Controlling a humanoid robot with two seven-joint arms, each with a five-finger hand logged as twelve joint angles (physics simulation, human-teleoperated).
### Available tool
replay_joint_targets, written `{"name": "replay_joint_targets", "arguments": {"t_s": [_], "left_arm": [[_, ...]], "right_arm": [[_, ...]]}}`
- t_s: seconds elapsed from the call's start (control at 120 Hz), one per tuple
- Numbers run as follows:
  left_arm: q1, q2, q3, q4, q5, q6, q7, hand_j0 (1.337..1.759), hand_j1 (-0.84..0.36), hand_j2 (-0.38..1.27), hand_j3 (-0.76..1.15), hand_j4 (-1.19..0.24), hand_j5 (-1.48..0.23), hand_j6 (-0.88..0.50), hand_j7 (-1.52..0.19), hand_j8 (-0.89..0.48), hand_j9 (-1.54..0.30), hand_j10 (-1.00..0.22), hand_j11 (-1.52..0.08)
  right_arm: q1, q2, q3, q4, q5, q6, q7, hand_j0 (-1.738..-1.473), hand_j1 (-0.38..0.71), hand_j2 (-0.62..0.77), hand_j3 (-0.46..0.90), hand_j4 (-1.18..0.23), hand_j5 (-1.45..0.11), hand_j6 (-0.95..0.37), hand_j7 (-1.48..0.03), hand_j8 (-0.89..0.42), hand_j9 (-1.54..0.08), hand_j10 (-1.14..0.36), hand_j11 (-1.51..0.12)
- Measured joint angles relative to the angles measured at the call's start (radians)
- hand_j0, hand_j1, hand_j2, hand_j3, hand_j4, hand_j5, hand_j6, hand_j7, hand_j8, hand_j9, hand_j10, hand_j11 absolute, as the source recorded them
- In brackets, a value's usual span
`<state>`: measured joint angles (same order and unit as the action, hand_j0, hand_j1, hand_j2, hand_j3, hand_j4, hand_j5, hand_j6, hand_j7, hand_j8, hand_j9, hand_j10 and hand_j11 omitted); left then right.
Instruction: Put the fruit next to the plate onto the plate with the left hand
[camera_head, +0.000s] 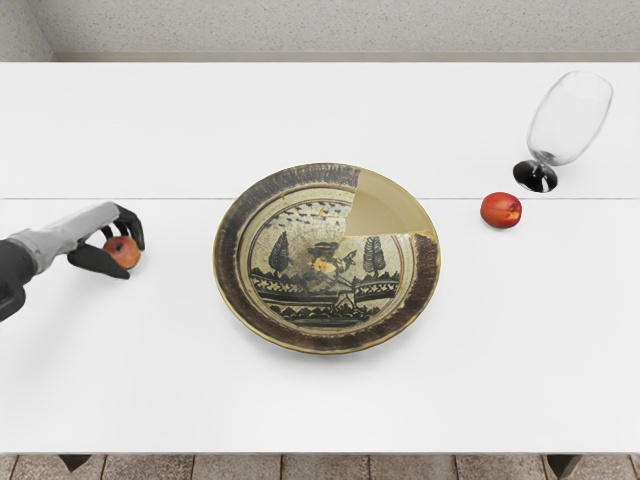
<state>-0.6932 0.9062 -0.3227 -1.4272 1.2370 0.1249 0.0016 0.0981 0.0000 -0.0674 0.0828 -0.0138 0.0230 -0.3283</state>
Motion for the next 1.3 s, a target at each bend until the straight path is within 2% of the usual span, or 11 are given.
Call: {"name": "replay_joint_targets", "arguments": {"t_s": [0.183, 0.35, 0.5, 0.533, 0.542, 0.6, 0.767, 0.867, 1.1, 1.3], "left_arm": [[-0.01, 0.086, -0.004, -0.097, -0.01, -0.003, 0.003, 1.652, -0.31, 0.4, -0.05, -0.77, -1.1, -0.44, -1.09, -0.38, -1.07, -0.6, -1.06], [-0.087, 0.13, -0.007, -0.176, -0.039, -0.028, 0.008, 1.652, -0.32, 0.41, -0.02, -0.77, -1.14, -0.43, -1.1, -0.36, -1.1, -0.6, -1.09], [-0.171, 0.13, -0.008, -0.196, -0.085, -0.082, 0.015, 1.652, -0.33, 0.39, -0.01, -0.77, -1.17, -0.41, -1.12, -0.35, -1.12, -0.58, -1.1], [-0.183, 0.129, -0.008, -0.198, -0.095, -0.095, 0.019, 1.652, -0.33, 0.39, -0.01, -0.78, -1.17, -0.41, -1.12, -0.34, -1.12, -0.58, -1.1], [-0.188, 0.129, -0.008, -0.198, -0.097, -0.099, 0.021, 1.652, -0.32, 0.44, -0.01, -0.77, -1.18, -0.41, -1.12, -0.33, -1.12, -0.57, -1.11], [-0.219, 0.129, -0.008, -0.199, -0.115, -0.121, 0.028, 1.652, -0.31, 0.38, -0.01, -0.78, -1.18, -0.42, -1.12, -0.35, -1.13, -0.58, -1.11], [-0.302, 0.117, -0.008, -0.201, -0.168, -0.185, 0.054, 1.651, -0.33, 0.4, 0.0, -0.78, -1.2, -0.41, -1.14, -0.33, -1.14, -0.57, -1.12], [-0.336, 0.065, -0.008, -0.2, -0.185, -0.217, 0.078, 1.65, -0.33, 0.42, 0.0, -0.78, -1.2, -0.4, -1.14, -0.33, -1.15, -0.57, -1.13], [-0.375, -0.089, -0.01, -0.191, -0.208, -0.249, 0.159, 1.651, -0.34, 0.44, 0.0, -0.78, -1.22, -0.4, -1.16, -0.32, -1.15, -0.57, -1.13], [-0.411, -0.267, -0.008, -0.116, -0.221, -0.272, 0.211, 1.651, -0.33, 0.44, 0.0, -0.78, -1.24, -0.39, -1.17, -0.32, -1.15, -0.57, -1.13]], "right_arm": [[0.0, 0.0, 0.0, 0.0, 0.0, 0.0, 0.0, -1.658, -0.35, 0.0, 0.0, 0.0, 0.0, 0.0, 0.0, 0.0, 0.0, 0.0, 0.0], [0.0, 0.0, -0.001, 0.0, 0.0, 0.0, 0.0, -1.658, -0.35, 0.0, 0.0, 0.0, 0.0, 0.0, 0.0, 0.0, 0.0, 0.0, 0.0], [0.0, 0.0, -0.002, 0.0, -0.002, 0.001, 0.0, -1.658, -0.35, 0.0, 0.0, 0.0, 0.0, 0.0, 0.0, 0.0, 0.0, 0.0, 0.0], [0.001, 0.0, -0.003, 0.0, -0.002, 0.001, 0.0, -1.658, -0.35, 0.0, 0.0, 0.0, 0.0, 0.0, 0.0, 0.0, 0.0, 0.0, 0.0], [0.001, 0.0, -0.003, 0.0, -0.002, 0.001, 0.0, -1.658, -0.35, 0.0, 0.0, 0.0, 0.0, 0.0, 0.0, 0.0, 0.0, 0.0, 0.0], [0.001, 0.0, -0.003, 0.0, -0.003, 0.0, 0.0, -1.658, -0.35, 0.0, 0.0, 0.0, 0.0, 0.0, 0.0, 0.0, 0.0, 0.0, 0.0], [0.003, 0.0, -0.003, 0.0, -0.007, 0.001, 0.0, -1.658, -0.35, 0.0, 0.0, 0.0, 0.0, 0.0, 0.0, 0.0, 0.0, 0.0, 0.0], [0.005, 0.0, -0.002, 0.001, -0.013, 0.001, 0.0, -1.658, -0.35, 0.0, 0.0, 0.0, 0.0, 0.0, 0.0, 0.0, 0.0, 0.0, 0.0], [0.007, 0.0, -0.003, 0.002, -0.021, 0.0, 0.0, -1.658, -0.35, 0.0, 0.0, 0.0, 0.0, 0.0, 0.0, 0.0, 0.0, 0.0, 0.0], [0.008, 0.0, -0.003, 0.001, -0.023, 0.0, 0.0, -1.658, -0.35, 0.0, 0.0, 0.0, 0.0, 0.0, 0.0, 0.0, 0.0, 0.0, 0.0]]}}
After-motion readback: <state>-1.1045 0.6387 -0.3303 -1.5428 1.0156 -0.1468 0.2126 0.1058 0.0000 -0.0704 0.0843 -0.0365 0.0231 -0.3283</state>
